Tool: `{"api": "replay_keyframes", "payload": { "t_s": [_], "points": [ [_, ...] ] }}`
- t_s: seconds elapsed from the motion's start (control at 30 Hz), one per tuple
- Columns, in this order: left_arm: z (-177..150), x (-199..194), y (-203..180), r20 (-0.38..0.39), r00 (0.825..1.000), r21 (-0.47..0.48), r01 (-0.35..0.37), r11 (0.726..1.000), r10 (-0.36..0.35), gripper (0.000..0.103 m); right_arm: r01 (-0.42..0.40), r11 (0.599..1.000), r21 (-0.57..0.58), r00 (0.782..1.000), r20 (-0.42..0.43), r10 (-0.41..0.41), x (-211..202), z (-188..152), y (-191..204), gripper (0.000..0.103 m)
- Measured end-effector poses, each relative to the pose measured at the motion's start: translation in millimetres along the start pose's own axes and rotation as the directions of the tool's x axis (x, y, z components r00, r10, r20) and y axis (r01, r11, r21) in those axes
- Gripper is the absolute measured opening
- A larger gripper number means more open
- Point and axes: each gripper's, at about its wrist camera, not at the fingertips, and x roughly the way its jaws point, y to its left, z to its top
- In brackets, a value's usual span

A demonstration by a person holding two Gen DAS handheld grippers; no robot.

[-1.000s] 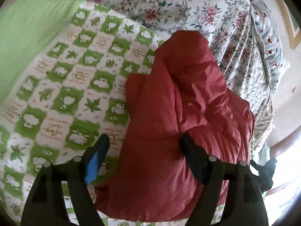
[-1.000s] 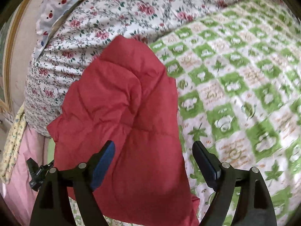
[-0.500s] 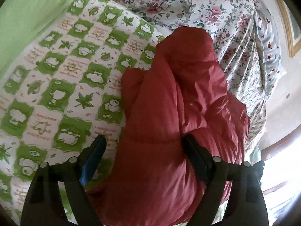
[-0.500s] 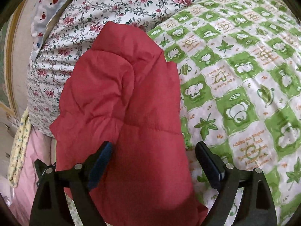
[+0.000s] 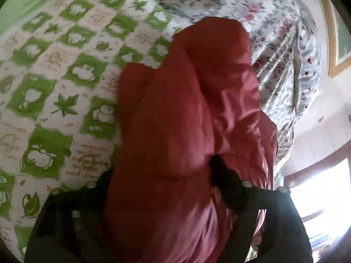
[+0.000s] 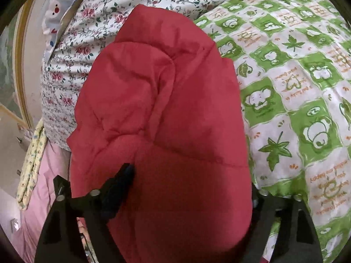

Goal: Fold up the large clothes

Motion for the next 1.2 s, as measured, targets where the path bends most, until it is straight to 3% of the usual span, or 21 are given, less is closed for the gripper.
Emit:
{"api": "replay_keyframes", "payload": {
  "t_s": [0.1,0.17,0.3,0.5,0.77,1.1,1.2],
  "points": [
    [-4,-6,-10,0.010,1.000,0.044,-0.008,0.999,0.008,0.053,-0.019,1.000,0.005,1.000,0.003,0.019,-5,0,4,0.055],
    [-7,-10,-16,0.020,1.000,0.064,-0.016,0.998,0.015,0.049,-0.017,1.000,-0.007,1.000,0.007,0.017,-13,-1,11,0.048],
    [-20,-24,-24,0.034,0.999,0.078,-0.027,0.997,0.024,0.045,-0.017,1.000,-0.026,1.000,0.002,0.017,-29,-9,24,0.041],
    [-61,-68,-35,0.062,0.998,0.098,0.008,0.995,-0.014,0.041,-0.045,0.997,-0.063,0.999,-0.017,0.044,-65,-39,39,0.037],
    [-137,-129,-29,0.075,0.996,0.080,0.037,0.996,-0.043,0.041,-0.087,0.993,-0.074,0.996,-0.039,0.085,-113,-108,40,0.037],
    [-193,-168,-6,0.071,0.995,0.027,0.072,0.997,-0.074,0.041,-0.152,0.988,0.013,0.988,-0.024,0.153,-139,-169,21,0.038],
    [-205,-173,-2,0.073,0.996,0.028,0.054,0.998,-0.056,0.041,-0.138,0.990,-0.003,0.990,-0.012,0.138,-144,-181,21,0.038]
  ]
}}
